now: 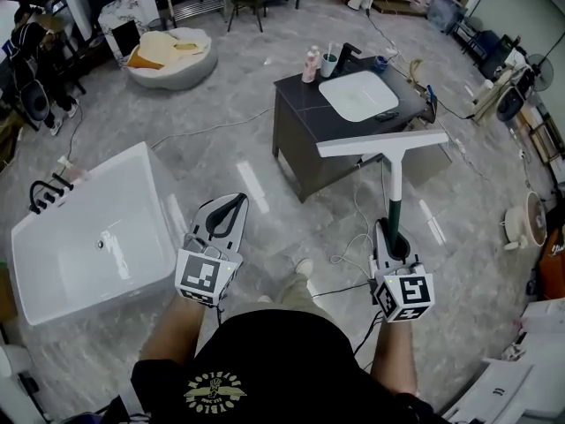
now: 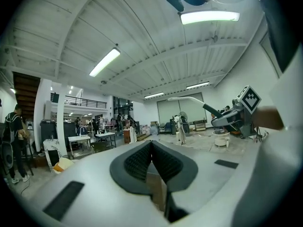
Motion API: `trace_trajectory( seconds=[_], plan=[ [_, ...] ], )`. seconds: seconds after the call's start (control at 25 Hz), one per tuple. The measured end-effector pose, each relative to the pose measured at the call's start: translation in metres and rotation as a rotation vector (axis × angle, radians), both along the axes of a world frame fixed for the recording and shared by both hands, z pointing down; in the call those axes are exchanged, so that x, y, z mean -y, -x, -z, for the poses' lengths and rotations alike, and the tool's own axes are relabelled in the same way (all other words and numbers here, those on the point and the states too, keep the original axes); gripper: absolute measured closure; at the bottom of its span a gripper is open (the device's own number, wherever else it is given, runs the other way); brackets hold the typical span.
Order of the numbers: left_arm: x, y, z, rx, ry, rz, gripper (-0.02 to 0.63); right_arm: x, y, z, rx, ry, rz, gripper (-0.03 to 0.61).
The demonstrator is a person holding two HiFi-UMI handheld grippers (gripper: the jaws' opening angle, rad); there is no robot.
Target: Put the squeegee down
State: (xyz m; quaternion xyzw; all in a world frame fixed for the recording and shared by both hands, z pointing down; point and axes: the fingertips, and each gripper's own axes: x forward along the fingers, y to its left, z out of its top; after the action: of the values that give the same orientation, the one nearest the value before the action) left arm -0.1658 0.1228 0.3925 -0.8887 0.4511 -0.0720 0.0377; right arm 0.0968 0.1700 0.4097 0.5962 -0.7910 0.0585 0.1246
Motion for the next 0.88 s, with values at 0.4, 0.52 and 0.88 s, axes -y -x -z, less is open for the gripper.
trace_trajectory(
  seconds=[0.4, 0.52, 0.88],
  plan=[
    [0.045, -0.013, 0.005, -0.005, -0.016, 0.040, 0.591, 0.052, -0.018, -0.010, 0.033, 0.018, 0.018, 0.528],
    [0.060, -0.019, 0.004, -0.014, -0.010, 0.042, 0.591, 0.068, -0.020, -0.014, 0.025, 0.030, 0.034, 0.528],
    [0.104, -0.041, -0.006, 0.001, 0.001, 0.050, 0.591, 0.114, -0.035, -0.017, 0.024, 0.048, 0.057, 0.528]
  ],
)
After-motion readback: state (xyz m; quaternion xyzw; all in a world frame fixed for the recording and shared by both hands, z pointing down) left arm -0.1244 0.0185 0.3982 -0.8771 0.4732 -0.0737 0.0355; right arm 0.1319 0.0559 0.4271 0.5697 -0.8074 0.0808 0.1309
